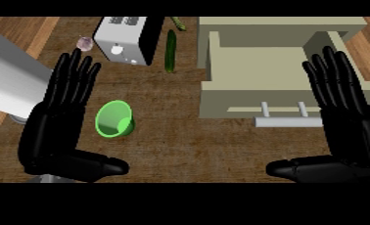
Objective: Pick up the cup, place it into the drawer and close the drawer
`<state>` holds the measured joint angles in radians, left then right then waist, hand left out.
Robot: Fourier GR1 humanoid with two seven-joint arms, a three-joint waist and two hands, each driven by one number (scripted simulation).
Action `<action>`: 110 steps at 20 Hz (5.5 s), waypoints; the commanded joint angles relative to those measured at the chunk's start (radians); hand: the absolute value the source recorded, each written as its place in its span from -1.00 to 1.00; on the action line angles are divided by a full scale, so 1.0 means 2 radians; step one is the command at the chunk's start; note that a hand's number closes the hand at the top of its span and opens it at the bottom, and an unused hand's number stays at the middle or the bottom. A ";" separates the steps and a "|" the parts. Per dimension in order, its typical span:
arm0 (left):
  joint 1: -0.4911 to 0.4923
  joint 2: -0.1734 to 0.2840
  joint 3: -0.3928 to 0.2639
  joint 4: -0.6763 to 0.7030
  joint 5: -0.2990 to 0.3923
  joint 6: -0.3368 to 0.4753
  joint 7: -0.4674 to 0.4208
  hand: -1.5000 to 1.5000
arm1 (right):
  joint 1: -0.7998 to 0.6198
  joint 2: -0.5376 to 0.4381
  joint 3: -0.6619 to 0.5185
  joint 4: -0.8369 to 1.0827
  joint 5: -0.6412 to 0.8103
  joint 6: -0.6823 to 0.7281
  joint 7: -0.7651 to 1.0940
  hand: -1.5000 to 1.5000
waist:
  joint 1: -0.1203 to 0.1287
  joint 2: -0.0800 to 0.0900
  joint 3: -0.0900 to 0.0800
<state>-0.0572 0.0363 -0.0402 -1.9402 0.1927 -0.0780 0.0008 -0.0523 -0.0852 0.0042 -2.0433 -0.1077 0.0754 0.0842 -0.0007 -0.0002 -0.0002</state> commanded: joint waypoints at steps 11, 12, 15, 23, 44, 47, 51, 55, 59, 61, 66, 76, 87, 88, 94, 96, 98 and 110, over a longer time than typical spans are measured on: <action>-0.004 -0.015 -0.014 0.019 -0.029 0.020 0.002 -1.00 | 0.010 0.000 -0.019 -0.001 -0.024 0.023 -0.007 -1.00 | 0.000 0.000 0.000; -0.041 -0.003 0.016 0.050 -0.004 0.013 0.015 -1.00 | -0.004 0.004 -0.007 -0.015 -0.011 0.010 0.019 -1.00 | 0.000 0.000 0.000; 0.045 -0.011 -0.005 0.025 -0.008 -0.008 -0.027 -1.00 | 0.011 0.010 -0.002 -0.024 0.005 0.004 0.004 -1.00 | 0.000 0.000 0.000; 0.073 -0.012 -0.012 0.041 -0.040 0.004 -0.040 -1.00 | -0.035 0.005 -0.027 0.038 -0.013 0.011 -0.009 -1.00 | 0.002 0.000 0.000; 0.000 0.016 0.067 0.325 -0.052 -0.026 -0.186 -1.00 | -0.010 0.009 -0.008 -0.015 0.002 0.015 0.018 -1.00 | -0.001 0.000 0.000; 0.008 0.032 0.087 0.367 -0.037 -0.055 -0.224 -1.00 | -0.065 0.001 -0.020 0.000 -0.003 0.000 0.058 -1.00 | 0.000 0.000 0.000; -0.014 0.043 0.103 0.411 -0.030 -0.064 -0.237 -1.00 | -0.032 0.007 -0.023 -0.022 -0.019 0.008 0.043 -1.00 | -0.001 0.000 0.000; -0.025 0.026 0.088 0.387 -0.036 -0.041 -0.216 -1.00 | -0.019 0.028 0.026 -0.020 0.031 -0.004 0.038 -1.00 | 0.000 0.000 0.000; -0.042 0.030 0.106 0.488 -0.050 -0.037 -0.297 -1.00 | -0.030 0.023 0.008 -0.017 0.014 -0.002 0.034 -1.00 | -0.001 0.000 0.000; -0.035 0.016 0.091 0.470 -0.057 -0.023 -0.290 -1.00 | -0.024 -0.011 -0.041 -0.026 -0.037 0.031 0.051 -1.00 | -0.001 0.000 0.000; -0.037 0.065 0.117 0.510 -0.037 -0.075 -0.308 -1.00 | -0.004 0.000 -0.026 -0.020 -0.026 0.033 0.031 -1.00 | 0.000 0.000 0.000; -0.120 0.047 0.113 0.670 -0.065 -0.064 -0.411 -1.00 | -0.062 0.024 0.009 -0.024 0.011 -0.015 0.080 -1.00 | -0.001 0.001 0.000; -0.152 0.061 0.133 0.756 -0.042 -0.113 -0.452 -1.00 | -0.044 0.006 -0.012 -0.052 -0.017 0.004 0.094 -1.00 | -0.002 0.001 0.000; -0.163 0.038 0.126 0.700 -0.031 -0.090 -0.397 -1.00 | -0.051 -0.009 -0.038 -0.031 -0.038 0.020 0.086 -1.00 | 0.000 0.000 0.000; -0.173 0.052 0.133 0.758 -0.022 -0.175 -0.433 -1.00 | -0.012 -0.004 -0.021 -0.078 -0.033 0.019 0.095 -1.00 | -0.002 -0.001 0.000; -0.184 0.062 0.131 0.786 -0.029 -0.193 -0.453 -1.00 | -0.040 0.017 -0.005 -0.011 0.004 0.006 0.049 -1.00 | -0.003 0.002 0.000; -0.190 0.045 0.133 0.801 -0.027 -0.189 -0.466 1.00 | -0.010 0.009 -0.013 -0.035 -0.018 0.025 0.043 -1.00 | -0.006 0.002 -0.001; -0.189 0.061 0.144 0.784 -0.025 -0.147 -0.538 1.00 | -0.018 -0.007 -0.039 -0.026 -0.035 0.037 0.037 -1.00 | -0.005 0.002 0.000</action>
<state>-0.4463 0.1453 0.2253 -0.3723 0.1296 -0.3411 -0.9471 -0.1054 -0.0791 -0.0377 -2.1036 -0.1458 0.1190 0.1946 -0.0110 0.0042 -0.0016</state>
